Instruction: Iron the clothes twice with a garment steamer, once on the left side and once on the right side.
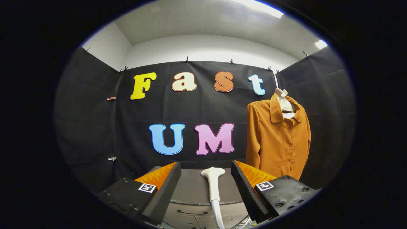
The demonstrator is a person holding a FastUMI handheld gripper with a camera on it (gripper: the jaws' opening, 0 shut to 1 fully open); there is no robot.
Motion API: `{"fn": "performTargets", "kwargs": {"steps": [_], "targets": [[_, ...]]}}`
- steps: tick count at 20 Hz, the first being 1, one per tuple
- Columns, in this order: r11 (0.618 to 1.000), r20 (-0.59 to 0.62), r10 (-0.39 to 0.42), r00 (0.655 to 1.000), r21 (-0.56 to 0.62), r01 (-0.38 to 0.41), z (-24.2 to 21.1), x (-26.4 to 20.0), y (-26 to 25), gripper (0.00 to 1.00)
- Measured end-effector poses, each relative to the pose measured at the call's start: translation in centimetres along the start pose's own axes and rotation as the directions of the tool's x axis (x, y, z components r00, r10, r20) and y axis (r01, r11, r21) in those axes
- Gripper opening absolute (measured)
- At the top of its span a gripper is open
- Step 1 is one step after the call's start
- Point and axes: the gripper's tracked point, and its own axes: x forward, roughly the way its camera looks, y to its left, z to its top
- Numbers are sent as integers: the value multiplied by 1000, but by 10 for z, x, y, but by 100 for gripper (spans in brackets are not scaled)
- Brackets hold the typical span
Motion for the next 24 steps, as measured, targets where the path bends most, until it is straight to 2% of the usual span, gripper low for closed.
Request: {"fn": "performTargets", "kwargs": {"steps": [24], "targets": [[998,-81,-64,995,-20,62,-25,15,-7,98]]}}
